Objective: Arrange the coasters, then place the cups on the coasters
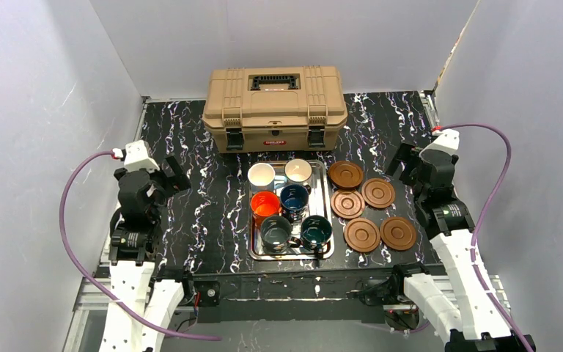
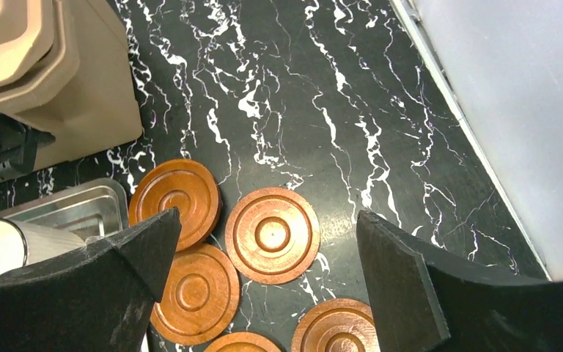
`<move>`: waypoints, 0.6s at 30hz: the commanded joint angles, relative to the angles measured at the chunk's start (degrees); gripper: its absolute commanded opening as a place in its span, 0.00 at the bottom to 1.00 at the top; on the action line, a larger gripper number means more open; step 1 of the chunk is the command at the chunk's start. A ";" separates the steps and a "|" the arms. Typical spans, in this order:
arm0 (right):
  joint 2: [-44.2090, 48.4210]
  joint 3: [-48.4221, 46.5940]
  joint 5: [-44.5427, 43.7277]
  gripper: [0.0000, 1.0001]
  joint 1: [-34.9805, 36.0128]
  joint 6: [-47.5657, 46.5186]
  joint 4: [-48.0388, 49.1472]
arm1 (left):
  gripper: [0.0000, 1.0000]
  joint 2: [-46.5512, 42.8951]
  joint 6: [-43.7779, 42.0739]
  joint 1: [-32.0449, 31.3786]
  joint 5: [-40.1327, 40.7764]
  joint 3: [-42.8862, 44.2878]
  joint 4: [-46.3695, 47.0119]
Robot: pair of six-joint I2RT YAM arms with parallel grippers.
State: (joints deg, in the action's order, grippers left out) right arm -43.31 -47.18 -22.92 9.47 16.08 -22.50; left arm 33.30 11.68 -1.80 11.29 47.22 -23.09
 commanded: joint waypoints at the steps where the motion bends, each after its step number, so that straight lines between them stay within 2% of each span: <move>1: -0.10 -2.79 2.29 0.99 0.19 -1.21 -1.51 | 0.98 1.08 1.77 0.31 0.63 -0.08 0.35; 4: -0.65 -2.83 3.71 0.99 0.34 -1.27 -1.81 | 0.98 2.57 3.50 0.31 4.08 1.01 -1.30; 8: -2.57 -2.94 9.66 0.99 0.28 -1.65 -2.45 | 0.98 4.92 3.27 0.31 4.59 1.89 -2.71; 12: -5.46 -3.34 16.34 0.99 0.25 -1.94 -5.27 | 0.98 7.93 1.93 0.31 -2.50 6.19 -1.27; 18: -9.82 1.07 25.76 0.96 0.32 2.42 -4.85 | 0.98 20.13 2.76 0.33 -14.60 18.39 2.88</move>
State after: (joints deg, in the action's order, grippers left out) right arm -51.57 -47.72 -5.48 9.52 15.11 -27.38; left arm 48.16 14.39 -1.76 5.96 58.81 -24.62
